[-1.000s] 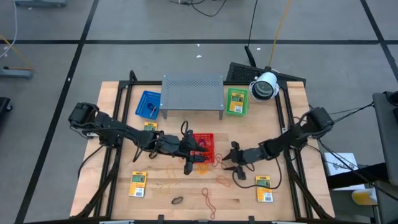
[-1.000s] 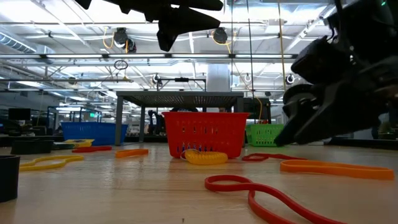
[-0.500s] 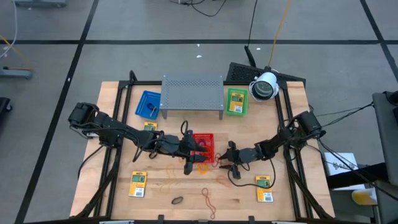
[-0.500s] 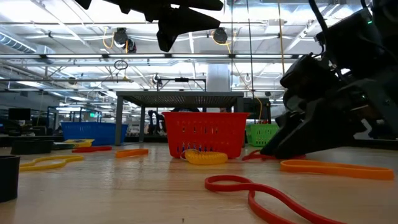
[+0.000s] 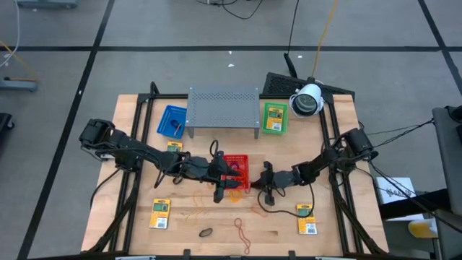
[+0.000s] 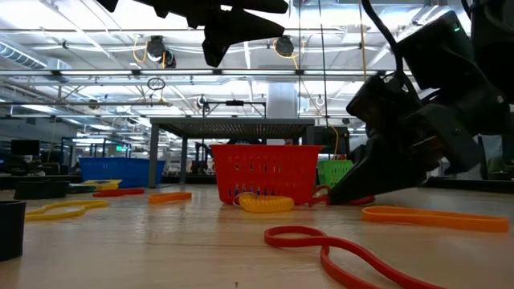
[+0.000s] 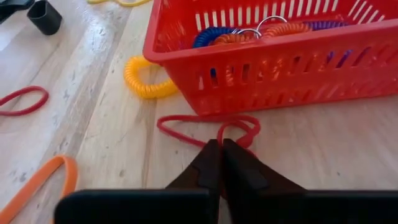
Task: Pick & Place Office Desk Supplies
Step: Put the top right red rubber band into the blue basket
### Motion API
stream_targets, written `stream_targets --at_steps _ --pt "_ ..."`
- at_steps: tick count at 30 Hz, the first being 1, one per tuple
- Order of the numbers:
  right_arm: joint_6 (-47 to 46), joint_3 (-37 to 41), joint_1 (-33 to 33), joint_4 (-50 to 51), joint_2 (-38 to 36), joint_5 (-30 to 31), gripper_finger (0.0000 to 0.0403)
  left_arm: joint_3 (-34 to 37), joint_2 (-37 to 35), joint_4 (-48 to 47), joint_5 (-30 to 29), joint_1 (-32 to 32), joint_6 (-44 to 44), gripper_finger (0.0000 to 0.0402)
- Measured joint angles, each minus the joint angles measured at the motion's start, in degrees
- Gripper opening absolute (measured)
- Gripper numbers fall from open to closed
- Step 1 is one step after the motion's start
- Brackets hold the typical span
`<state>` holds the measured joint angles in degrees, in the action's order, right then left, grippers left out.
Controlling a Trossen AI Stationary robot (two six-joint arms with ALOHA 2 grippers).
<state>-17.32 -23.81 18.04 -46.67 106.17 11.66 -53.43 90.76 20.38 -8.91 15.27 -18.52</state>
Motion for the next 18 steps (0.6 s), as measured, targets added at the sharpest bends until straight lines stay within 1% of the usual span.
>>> stream_targets --at_steps 2,5,10,14,18 --pt "0.0 1.1 0.0 1.6 -2.4 -0.1 0.0003 0.0 0.0 0.0 0.0 0.0 0.0 0.0147" --pt "-0.1 2.3 0.0 4.6 -8.0 0.6 0.0001 0.0 0.0 -0.1 0.0 0.0 0.0 0.0147" --pt "0.0 4.2 1.5 10.2 -17.9 5.3 0.0001 0.0 0.0 -0.4 0.0 0.0 0.0 0.0147" --pt "2.0 4.1 2.7 8.0 -25.3 7.7 0.0001 0.0 0.0 -0.5 -0.1 -0.2 0.1 0.0147" --pt "6.3 4.1 3.5 4.4 -30.8 7.9 0.0 0.0 0.0 -0.5 -0.4 -0.6 0.1 0.0147"
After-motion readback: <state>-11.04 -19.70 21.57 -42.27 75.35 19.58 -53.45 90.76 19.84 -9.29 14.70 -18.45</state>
